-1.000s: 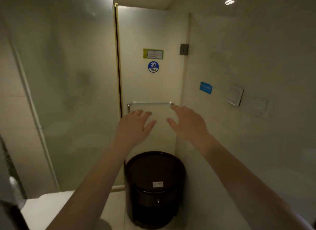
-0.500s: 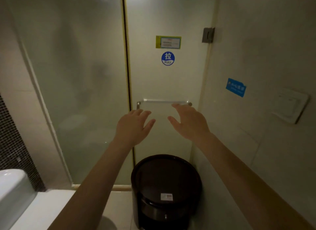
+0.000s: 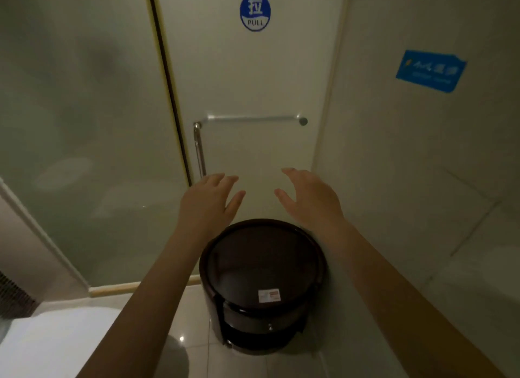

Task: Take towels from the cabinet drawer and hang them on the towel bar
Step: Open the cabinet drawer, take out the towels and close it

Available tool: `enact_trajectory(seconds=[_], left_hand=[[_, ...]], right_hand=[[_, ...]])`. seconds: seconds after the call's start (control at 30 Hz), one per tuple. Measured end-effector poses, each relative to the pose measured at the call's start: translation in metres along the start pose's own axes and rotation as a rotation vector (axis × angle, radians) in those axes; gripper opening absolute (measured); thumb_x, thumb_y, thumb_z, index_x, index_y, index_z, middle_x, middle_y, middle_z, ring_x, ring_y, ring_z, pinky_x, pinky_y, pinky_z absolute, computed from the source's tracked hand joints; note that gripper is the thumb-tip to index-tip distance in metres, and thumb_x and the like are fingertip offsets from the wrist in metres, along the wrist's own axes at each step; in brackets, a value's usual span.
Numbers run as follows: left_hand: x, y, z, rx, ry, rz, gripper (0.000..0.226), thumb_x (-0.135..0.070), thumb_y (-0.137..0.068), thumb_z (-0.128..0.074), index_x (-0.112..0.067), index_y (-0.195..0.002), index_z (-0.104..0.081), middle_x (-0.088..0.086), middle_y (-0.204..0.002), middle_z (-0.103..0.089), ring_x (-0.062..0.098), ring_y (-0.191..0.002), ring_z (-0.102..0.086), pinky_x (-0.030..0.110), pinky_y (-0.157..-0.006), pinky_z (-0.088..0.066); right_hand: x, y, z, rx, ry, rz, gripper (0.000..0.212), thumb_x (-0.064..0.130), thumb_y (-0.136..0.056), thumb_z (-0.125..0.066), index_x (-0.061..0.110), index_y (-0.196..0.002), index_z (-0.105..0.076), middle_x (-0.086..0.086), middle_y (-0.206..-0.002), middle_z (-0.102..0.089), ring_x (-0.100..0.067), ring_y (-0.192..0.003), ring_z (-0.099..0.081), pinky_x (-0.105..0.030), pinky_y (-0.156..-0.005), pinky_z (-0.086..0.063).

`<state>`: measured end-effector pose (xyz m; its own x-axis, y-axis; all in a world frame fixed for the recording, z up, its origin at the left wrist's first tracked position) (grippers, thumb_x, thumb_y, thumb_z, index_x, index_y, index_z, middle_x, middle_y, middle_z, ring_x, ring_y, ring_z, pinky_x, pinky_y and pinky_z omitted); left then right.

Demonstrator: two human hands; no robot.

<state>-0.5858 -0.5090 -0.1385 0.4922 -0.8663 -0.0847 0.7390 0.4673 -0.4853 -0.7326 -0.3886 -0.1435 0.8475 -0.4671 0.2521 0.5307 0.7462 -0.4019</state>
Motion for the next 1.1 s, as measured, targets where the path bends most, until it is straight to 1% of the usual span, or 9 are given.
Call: enact_trajectory(seconds=[0.13,0.27,0.47,0.53,0.63,0.77,0.87,1.0,1.1], left_hand=[[0.013,0.005,-0.060,0.005,0.023,-0.015,0.045,-0.046,-0.095,-0.038,-0.020,-0.128,-0.056,0.006,-0.127,-0.060,0.025,-0.119,-0.054,0.038,-0.091,-0.046],[0.016,0.033,-0.125,0.016,0.058,-0.009,0.042,-0.043,-0.095,-0.044,-0.019,-0.127,-0.057,0.007,-0.127,-0.060,0.027,-0.119,-0.053,0.039,-0.092,-0.045],[0.021,0.109,-0.246,0.037,0.032,0.005,0.049,-0.049,-0.093,-0.033,-0.021,-0.128,-0.055,0.005,-0.125,-0.059,0.025,-0.117,-0.054,0.036,-0.089,-0.046],[0.026,0.139,-0.293,0.073,0.037,0.025,0.049,-0.049,-0.095,-0.034,-0.021,-0.130,-0.054,0.004,-0.129,-0.057,0.023,-0.120,-0.052,0.037,-0.092,-0.045],[0.033,0.178,-0.357,0.099,0.026,0.037,0.051,-0.050,-0.093,-0.034,-0.022,-0.132,-0.052,0.003,-0.133,-0.055,0.022,-0.125,-0.048,0.038,-0.097,-0.044],[0.041,0.216,-0.430,0.109,0.007,0.039,0.051,-0.051,-0.093,-0.033,-0.023,-0.131,-0.052,0.003,-0.131,-0.056,0.021,-0.124,-0.049,0.038,-0.094,-0.045],[0.043,0.235,-0.474,0.113,-0.001,0.030,0.049,-0.050,-0.094,-0.035,-0.022,-0.130,-0.054,0.003,-0.128,-0.058,0.021,-0.122,-0.051,0.037,-0.091,-0.046],[0.042,0.247,-0.518,0.111,0.023,0.012,0.047,-0.048,-0.093,-0.036,-0.022,-0.127,-0.055,0.001,-0.124,-0.060,0.021,-0.117,-0.054,0.035,-0.086,-0.047],[0.042,0.251,-0.541,0.116,0.044,0.027,0.046,-0.047,-0.094,-0.036,-0.022,-0.127,-0.055,0.001,-0.125,-0.060,0.020,-0.117,-0.053,0.035,-0.086,-0.047]], right_hand=[[-0.028,0.005,-0.057,0.007,0.001,-0.044,0.055,0.051,-0.095,-0.043,0.026,-0.144,-0.036,-0.001,-0.139,-0.050,-0.023,-0.123,-0.050,-0.039,-0.095,-0.044],[-0.056,0.029,-0.117,-0.004,-0.001,-0.076,0.055,0.050,-0.095,-0.045,0.027,-0.144,-0.037,-0.001,-0.137,-0.052,-0.023,-0.122,-0.051,-0.038,-0.094,-0.045],[-0.096,0.095,-0.241,-0.008,-0.004,-0.053,0.055,0.052,-0.094,-0.046,0.024,-0.141,-0.041,-0.001,-0.130,-0.056,-0.021,-0.115,-0.055,-0.035,-0.090,-0.048],[-0.109,0.118,-0.288,0.011,0.002,-0.052,0.056,0.052,-0.093,-0.046,0.023,-0.141,-0.041,-0.002,-0.130,-0.056,-0.021,-0.115,-0.056,-0.037,-0.091,-0.049],[-0.124,0.148,-0.353,0.016,-0.003,-0.044,0.057,0.053,-0.093,-0.047,0.024,-0.142,-0.039,-0.001,-0.131,-0.056,-0.020,-0.115,-0.056,-0.035,-0.087,-0.050],[-0.143,0.181,-0.429,0.035,-0.028,-0.064,0.058,0.053,-0.092,-0.048,0.027,-0.142,-0.037,0.001,-0.130,-0.055,-0.017,-0.112,-0.056,-0.032,-0.083,-0.049],[-0.155,0.200,-0.470,0.045,-0.029,-0.069,0.057,0.050,-0.092,-0.051,0.026,-0.142,-0.038,0.001,-0.128,-0.056,-0.015,-0.109,-0.057,-0.029,-0.082,-0.048],[-0.176,0.219,-0.503,0.032,-0.066,-0.155,0.050,0.047,-0.092,-0.052,0.027,-0.137,-0.042,0.004,-0.120,-0.057,-0.011,-0.101,-0.058,-0.024,-0.075,-0.048],[-0.196,0.236,-0.525,0.044,-0.118,-0.318,0.031,0.045,-0.093,-0.054,0.027,-0.119,-0.051,0.009,-0.098,-0.058,-0.005,-0.080,-0.055,-0.019,-0.057,-0.040]])
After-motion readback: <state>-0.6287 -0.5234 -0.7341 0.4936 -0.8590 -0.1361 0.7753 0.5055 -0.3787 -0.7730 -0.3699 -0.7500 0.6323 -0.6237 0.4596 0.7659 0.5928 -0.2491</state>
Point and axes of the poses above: each hand's wrist, its own y-axis away from the middle knuckle, its own z-axis out of the back of the hand, x = y × z, the point moved 8 cm from there along -y, towards the middle knuckle
